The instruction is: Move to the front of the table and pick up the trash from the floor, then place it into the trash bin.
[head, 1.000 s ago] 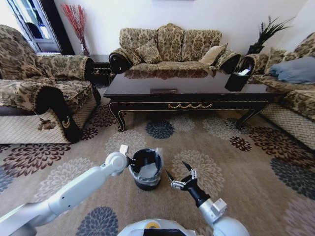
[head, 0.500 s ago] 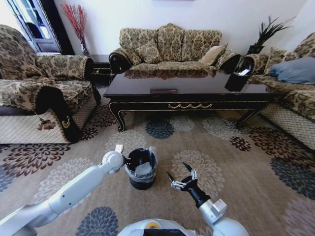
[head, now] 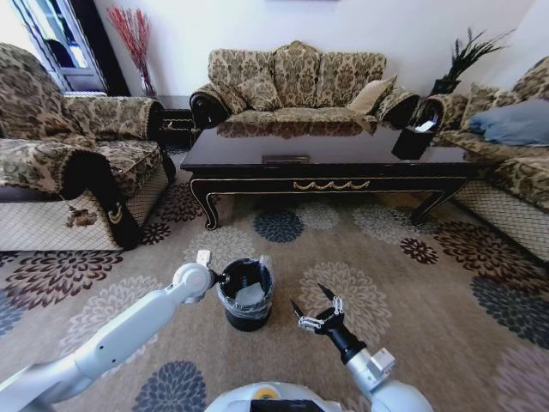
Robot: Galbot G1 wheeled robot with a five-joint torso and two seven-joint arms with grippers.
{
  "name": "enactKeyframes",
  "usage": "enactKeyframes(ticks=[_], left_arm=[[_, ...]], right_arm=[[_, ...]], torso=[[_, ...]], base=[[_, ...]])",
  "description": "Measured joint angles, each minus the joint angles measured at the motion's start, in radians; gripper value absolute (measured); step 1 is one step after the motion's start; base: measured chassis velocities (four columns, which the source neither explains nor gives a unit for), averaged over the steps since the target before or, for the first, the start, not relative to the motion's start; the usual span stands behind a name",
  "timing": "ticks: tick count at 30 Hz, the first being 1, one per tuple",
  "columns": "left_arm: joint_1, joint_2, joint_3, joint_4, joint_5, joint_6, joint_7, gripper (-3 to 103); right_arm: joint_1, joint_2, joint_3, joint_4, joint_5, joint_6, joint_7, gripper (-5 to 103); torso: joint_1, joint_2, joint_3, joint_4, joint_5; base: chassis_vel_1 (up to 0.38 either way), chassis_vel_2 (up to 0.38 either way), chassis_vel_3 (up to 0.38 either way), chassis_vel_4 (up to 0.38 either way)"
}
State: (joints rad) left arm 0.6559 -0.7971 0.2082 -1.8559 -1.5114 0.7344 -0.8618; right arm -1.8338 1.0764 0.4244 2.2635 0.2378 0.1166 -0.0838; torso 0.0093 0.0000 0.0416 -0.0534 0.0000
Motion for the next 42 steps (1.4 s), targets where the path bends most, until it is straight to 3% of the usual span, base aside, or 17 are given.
enactKeyframes(ticks=[1,4,5,7,10,13,14,16,17,19,20,22,25,36,38,40,42], left_arm=[[0.005,0.004,-0.013,-0.014,0.002,0.0,0.003,72],[0.032,0.024,-0.065,-0.064,0.036,0.0,0.038,88],[0.032,0.024,-0.065,-0.064,0.036,0.0,0.038,88],[0.064,0.036,-0.103,-0.088,0.102,-0.006,0.086,97],[0.113,0.045,-0.158,-0.111,0.176,-0.031,0.133,99],[0.206,0.058,-0.239,-0.143,0.276,-0.095,0.196,100],[0.206,0.058,-0.239,-0.143,0.276,-0.095,0.196,100],[0.3,0.074,-0.308,-0.162,0.401,-0.165,0.284,100],[0.3,0.074,-0.308,-0.162,0.401,-0.165,0.284,100],[0.38,0.082,-0.363,-0.181,0.515,-0.25,0.356,100],[0.38,0.082,-0.363,-0.181,0.515,-0.25,0.356,100],[0.44,0.071,-0.416,-0.201,0.597,-0.31,0.396,100],[0.529,0.031,-0.51,-0.222,0.79,-0.431,0.445,100],[0.812,-0.061,-0.733,-0.311,0.936,-0.586,0.548,100],[0.867,-0.114,-0.788,-0.333,0.99,-0.643,0.564,100],[0.879,-0.13,-0.799,-0.342,0.995,-0.651,0.565,100],[0.934,-0.189,-0.838,-0.376,1.007,-0.674,0.578,100]], right_arm=[[-0.001,0.003,0.001,0.002,0.0,0.0,0.0,100],[-0.006,0.015,0.011,0.004,-0.001,0.0,0.0,100],[-0.006,0.015,0.011,0.004,-0.001,0.0,0.0,100],[-0.007,0.03,0.019,0.002,-0.001,0.003,0.009,100],[0.0,0.057,0.024,-0.005,0.001,0.001,0.056,100],[0.023,0.116,0.039,-0.015,-0.003,0.002,0.118,100],[0.023,0.116,0.039,-0.015,-0.003,0.002,0.118,100],[0.04,0.148,0.058,-0.028,-0.017,0.014,0.139,100],[0.04,0.148,0.058,-0.028,-0.017,0.014,0.139,100],[0.058,0.153,0.068,-0.053,-0.02,0.032,0.159,100],[0.058,0.153,0.068,-0.053,-0.02,0.032,0.159,100],[0.068,0.156,0.078,-0.07,-0.021,0.045,0.174,100],[0.069,0.166,0.093,-0.082,-0.029,0.061,0.177,100],[0.092,0.19,0.155,-0.186,-0.063,0.158,0.171,100],[0.109,0.202,0.166,-0.228,-0.087,0.189,0.17,100],[0.112,0.206,0.167,-0.235,-0.089,0.195,0.17,100],[0.117,0.215,0.168,-0.247,-0.09,0.203,0.169,100]], torso=[[0.0,0.0,0.0,0.0,0.0],[0.0,0.0,0.0,-0.0001,0.0],[0.0,0.0,0.0,-0.0001,0.0],[0.0,0.0,0.0,0.0,0.0001],[0.0,0.0,0.0,-0.0001,-0.0002],[0.0,0.0,0.0,0.0001,-0.0002],[0.0,0.0,0.0,0.0001,-0.0002],[0.0,0.0,0.0,0.0001,-0.0002],[0.0,0.0,0.0,0.0001,-0.0002],[0.0,0.0,0.0,0.0002,-0.0002],[0.0,0.0,0.0,0.0002,-0.0002],[0.0,0.0,0.0,0.0002,0.0002],[0.0,0.0,0.0,-0.0003,-0.0001],[0.0,0.0,0.0,0.0,0.0001],[0.0,0.0,0.0,0.0,0.0],[0.0,0.0,0.0,-0.0001,0.0],[0.0,0.0,0.0,-0.0001,0.0001]], base=[[0.0,0.0,0.0,0.0],[0.0,0.0,0.0,0.0],[0.0,0.0,0.0,0.0],[0.0,0.0,0.0,0.0],[0.0,0.0,0.0,0.0],[0.0,0.0,0.0,0.0],[0.0,0.0,0.0,0.0],[0.0,0.0,0.0,0.0],[0.0,0.0,0.0,0.0],[0.0,0.0,0.0,0.0],[0.0,0.0,0.0,0.0],[0.0,0.0,0.0,0.0],[0.0,0.0,0.0,0.0],[0.0,0.0,0.0,0.0],[0.0,0.0,0.0,0.0],[0.0,0.0,0.0,0.0],[0.0,0.0,0.0,0.0]])
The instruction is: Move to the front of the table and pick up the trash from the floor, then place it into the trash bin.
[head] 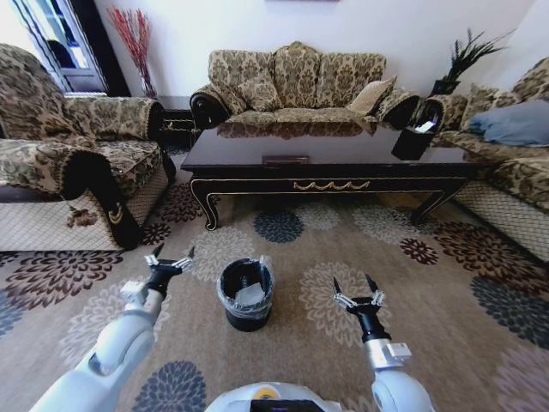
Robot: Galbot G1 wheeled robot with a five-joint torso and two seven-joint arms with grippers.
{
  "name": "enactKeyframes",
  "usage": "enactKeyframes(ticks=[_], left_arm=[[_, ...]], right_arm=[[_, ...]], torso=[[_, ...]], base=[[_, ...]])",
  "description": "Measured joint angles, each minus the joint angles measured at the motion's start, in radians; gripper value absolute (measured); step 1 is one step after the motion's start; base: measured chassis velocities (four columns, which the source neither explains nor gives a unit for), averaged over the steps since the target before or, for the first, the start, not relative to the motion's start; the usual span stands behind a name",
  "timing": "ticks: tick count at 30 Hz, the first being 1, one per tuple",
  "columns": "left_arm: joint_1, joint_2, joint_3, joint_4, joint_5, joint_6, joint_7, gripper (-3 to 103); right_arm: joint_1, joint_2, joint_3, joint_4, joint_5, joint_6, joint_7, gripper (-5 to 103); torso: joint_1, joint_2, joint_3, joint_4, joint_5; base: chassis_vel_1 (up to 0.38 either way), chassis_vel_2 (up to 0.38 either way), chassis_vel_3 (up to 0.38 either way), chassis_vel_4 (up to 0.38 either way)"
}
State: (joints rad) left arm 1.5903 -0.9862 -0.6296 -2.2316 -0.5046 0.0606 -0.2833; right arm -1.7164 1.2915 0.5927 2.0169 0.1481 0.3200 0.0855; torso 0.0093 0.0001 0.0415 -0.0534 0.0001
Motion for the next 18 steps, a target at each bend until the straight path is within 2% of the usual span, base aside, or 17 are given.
enactKeyframes(ticks=[2,4,7,14,18], left_arm=[[0.06,-0.054,-0.041,-0.02,0.029,-0.039,0.024,100],[0.074,-0.066,-0.052,-0.023,0.037,-0.052,0.031,100],[0.145,-0.107,-0.099,-0.033,0.058,-0.116,0.065,100],[0.185,-0.115,-0.111,-0.027,0.051,-0.169,0.105,100],[0.221,-0.121,-0.115,-0.015,0.051,-0.191,0.118,100]], right_arm=[[0.004,0.003,0.006,-0.001,-0.004,0.006,-0.002,100],[0.004,0.003,0.008,0.0,-0.004,0.006,-0.003,100],[0.0,0.005,0.029,0.019,-0.003,0.011,-0.008,100],[-0.021,0.028,0.089,0.033,0.013,0.037,-0.029,100],[-0.019,0.031,0.094,0.029,0.014,0.041,-0.035,100]], torso=[[0.0,0.0,0.0,0.0001,0.0001],[0.0,0.0,0.0,0.0002,0.0001],[0.0,0.0,0.0,0.0003,0.0],[0.0,0.0,0.0,-0.0006,-0.0002],[0.0,0.0,0.0,0.0,0.0001]], base=[[0.0,0.0,0.0,0.0],[0.0,0.0,0.0,0.0],[0.0,0.0,0.0,0.0],[0.0,0.0,0.0,0.0],[0.0,0.0,0.0,0.0]])
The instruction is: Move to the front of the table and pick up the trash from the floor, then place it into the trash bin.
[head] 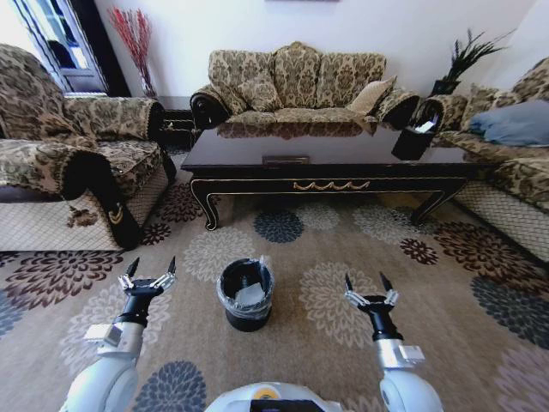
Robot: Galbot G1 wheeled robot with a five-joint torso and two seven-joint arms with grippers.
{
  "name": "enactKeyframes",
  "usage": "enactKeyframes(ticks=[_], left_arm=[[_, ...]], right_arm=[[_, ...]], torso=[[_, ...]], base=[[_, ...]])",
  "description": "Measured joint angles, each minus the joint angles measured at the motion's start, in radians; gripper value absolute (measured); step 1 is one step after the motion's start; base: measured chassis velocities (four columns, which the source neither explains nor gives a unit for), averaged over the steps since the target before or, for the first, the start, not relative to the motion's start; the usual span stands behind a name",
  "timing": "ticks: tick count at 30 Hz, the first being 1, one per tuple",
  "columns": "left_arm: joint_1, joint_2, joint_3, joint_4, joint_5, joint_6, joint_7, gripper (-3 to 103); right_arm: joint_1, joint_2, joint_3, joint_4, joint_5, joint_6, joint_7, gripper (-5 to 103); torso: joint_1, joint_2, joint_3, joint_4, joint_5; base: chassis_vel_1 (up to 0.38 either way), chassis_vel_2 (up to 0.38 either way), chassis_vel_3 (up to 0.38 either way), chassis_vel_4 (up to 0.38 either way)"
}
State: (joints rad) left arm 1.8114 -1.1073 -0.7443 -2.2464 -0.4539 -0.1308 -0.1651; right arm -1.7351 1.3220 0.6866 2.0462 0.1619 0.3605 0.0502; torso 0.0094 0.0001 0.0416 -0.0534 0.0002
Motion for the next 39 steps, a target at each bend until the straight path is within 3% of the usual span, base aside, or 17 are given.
enactKeyframes(ticks=[9,16,39], left_arm=[[0.059,-0.021,0.014,0.037,0.018,-0.045,0.023,100],[0.092,-0.019,0.032,-0.01,0.034,-0.052,0.031,100],[0.097,-0.008,0.07,-0.008,0.049,-0.048,0.022,100]], right_arm=[[-0.002,0.007,-0.011,-0.026,-0.003,0.009,-0.028,100],[0.001,0.0,-0.006,-0.029,-0.001,0.011,-0.04,100],[-0.007,-0.005,0.005,-0.028,0.01,0.0,-0.057,100]], torso=[[0.0,0.0,0.0,-0.0001,-0.0002],[0.0,0.0,0.0,0.0,-0.0001],[0.0,0.0,0.0,0.0,-0.0002]], base=[[0.0,0.0,0.0,0.0],[0.0,0.0,0.0,0.0],[0.0,0.0,0.0,0.0]])
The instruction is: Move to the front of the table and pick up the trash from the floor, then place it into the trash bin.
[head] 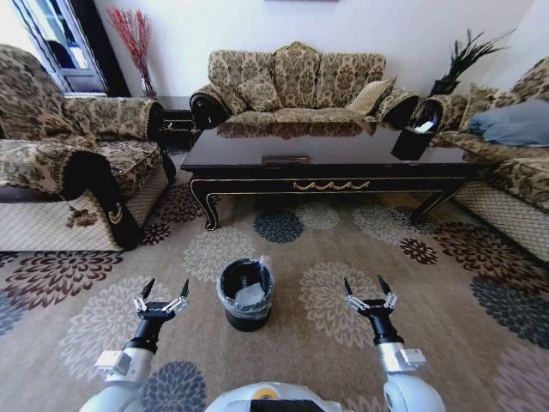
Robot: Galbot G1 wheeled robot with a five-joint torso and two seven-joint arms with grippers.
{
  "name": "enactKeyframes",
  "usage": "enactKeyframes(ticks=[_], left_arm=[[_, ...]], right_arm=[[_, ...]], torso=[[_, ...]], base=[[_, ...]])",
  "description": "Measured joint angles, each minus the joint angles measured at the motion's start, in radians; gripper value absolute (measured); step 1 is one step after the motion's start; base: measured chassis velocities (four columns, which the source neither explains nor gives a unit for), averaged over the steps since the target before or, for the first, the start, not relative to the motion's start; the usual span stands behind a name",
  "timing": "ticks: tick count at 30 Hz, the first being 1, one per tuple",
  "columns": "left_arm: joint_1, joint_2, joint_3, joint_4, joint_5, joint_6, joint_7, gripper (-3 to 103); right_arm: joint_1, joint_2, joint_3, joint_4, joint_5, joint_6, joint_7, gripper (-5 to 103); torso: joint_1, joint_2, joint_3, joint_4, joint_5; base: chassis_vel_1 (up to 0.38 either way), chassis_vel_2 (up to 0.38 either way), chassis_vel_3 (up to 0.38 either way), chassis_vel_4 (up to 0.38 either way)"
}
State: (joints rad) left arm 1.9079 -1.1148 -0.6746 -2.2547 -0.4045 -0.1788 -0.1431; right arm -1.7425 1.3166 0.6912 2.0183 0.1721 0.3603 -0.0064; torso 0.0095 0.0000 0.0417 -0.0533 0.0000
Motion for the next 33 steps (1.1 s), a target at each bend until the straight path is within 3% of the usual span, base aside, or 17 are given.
enactKeyframes(ticks=[33], left_arm=[[-0.001,0.0,-0.001,0.001,-0.001,0.002,-0.002,100]], right_arm=[[0.0,0.0,0.0,0.001,0.0,-0.001,0.001,100]], torso=[[0.0,0.0,0.0,0.0001,0.0]], base=[[0.041,-0.045,-0.044,0.045]])
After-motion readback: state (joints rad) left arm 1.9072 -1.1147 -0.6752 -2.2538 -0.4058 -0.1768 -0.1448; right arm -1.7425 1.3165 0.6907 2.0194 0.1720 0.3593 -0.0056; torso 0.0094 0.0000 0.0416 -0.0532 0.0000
